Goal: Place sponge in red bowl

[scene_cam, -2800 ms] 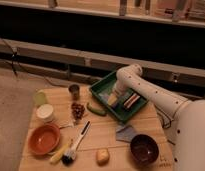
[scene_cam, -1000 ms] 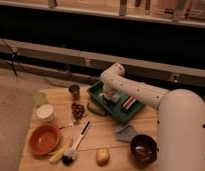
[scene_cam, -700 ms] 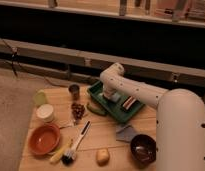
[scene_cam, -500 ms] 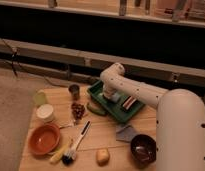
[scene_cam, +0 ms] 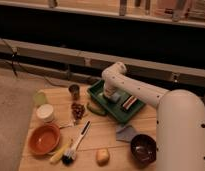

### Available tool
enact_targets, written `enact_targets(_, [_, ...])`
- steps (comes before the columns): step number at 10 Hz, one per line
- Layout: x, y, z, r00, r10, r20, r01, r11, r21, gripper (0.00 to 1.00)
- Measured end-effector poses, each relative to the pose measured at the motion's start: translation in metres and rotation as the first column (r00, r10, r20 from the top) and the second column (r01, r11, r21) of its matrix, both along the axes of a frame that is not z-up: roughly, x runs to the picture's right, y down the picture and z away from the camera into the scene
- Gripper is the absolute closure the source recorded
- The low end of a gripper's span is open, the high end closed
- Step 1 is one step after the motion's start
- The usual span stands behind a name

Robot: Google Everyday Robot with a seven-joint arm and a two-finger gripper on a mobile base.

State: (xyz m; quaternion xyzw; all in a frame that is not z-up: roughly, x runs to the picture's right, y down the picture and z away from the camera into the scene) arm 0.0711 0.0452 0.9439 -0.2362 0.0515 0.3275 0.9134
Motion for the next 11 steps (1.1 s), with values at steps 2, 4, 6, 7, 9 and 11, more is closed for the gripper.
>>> enact_targets(2, [0.000, 0.000, 0.003, 1.000, 0.011, 0.005, -0.011, 0.9999, -0.007, 0.20])
enact_targets(4, [0.000, 0.000, 0.006, 1.000, 0.015, 0.005, -0.015, 0.9998, -0.013, 0.20])
enact_targets(6, [0.004, 0.002, 0.010, 1.000, 0.024, -0.001, -0.024, 0.9993, -0.027, 0.20])
enact_targets(7, [0.005, 0.003, 0.011, 1.000, 0.029, -0.002, -0.029, 0.9991, -0.032, 0.20])
enact_targets(9, [0.007, 0.002, 0.012, 0.999, 0.033, -0.004, -0.033, 0.9989, -0.033, 0.20])
enact_targets(11, [0.006, -0.002, 0.010, 1.000, 0.030, -0.002, -0.030, 0.9992, -0.024, 0.20])
